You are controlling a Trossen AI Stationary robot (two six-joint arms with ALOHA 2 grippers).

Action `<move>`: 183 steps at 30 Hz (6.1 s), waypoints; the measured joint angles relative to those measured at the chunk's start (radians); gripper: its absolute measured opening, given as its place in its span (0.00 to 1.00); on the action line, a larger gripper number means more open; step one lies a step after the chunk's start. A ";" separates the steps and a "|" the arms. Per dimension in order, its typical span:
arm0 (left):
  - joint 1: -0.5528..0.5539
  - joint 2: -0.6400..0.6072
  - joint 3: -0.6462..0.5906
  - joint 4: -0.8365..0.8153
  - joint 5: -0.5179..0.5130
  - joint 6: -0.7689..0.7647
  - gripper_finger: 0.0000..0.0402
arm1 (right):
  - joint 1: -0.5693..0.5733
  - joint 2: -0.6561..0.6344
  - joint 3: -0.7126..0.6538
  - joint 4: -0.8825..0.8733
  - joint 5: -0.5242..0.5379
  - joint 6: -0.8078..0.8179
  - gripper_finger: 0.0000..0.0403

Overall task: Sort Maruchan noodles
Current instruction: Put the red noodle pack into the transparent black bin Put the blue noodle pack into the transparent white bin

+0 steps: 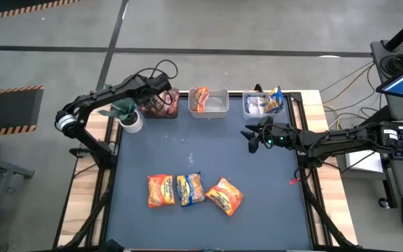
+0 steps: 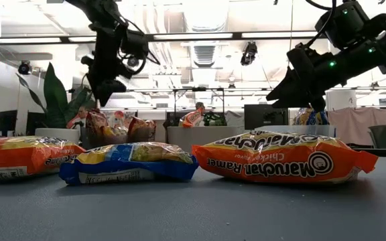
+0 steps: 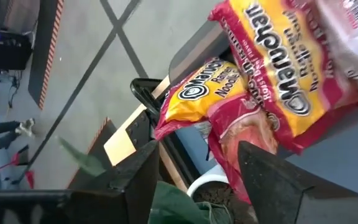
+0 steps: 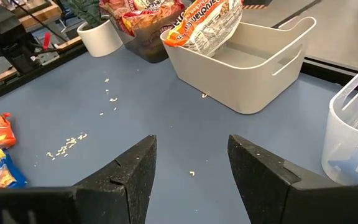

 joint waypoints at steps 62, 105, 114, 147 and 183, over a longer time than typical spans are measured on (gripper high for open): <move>-0.818 0.065 -0.543 1.152 0.799 0.158 0.00 | 0.351 0.000 0.457 -0.479 -0.107 0.137 0.14; -0.843 -0.068 -0.752 1.288 0.780 0.079 0.00 | 0.140 0.850 0.865 -0.478 -0.629 0.329 0.65; -0.842 -0.044 -0.820 1.385 0.796 -0.011 0.00 | 0.114 0.951 0.915 -0.468 -0.714 0.303 0.83; -0.843 -0.042 -0.858 1.415 0.800 -0.079 0.00 | 0.113 1.107 0.910 -0.081 -0.919 0.466 0.69; -0.834 -0.592 -0.800 1.164 0.528 0.330 0.00 | 0.025 0.854 0.906 -0.394 -0.849 0.189 0.30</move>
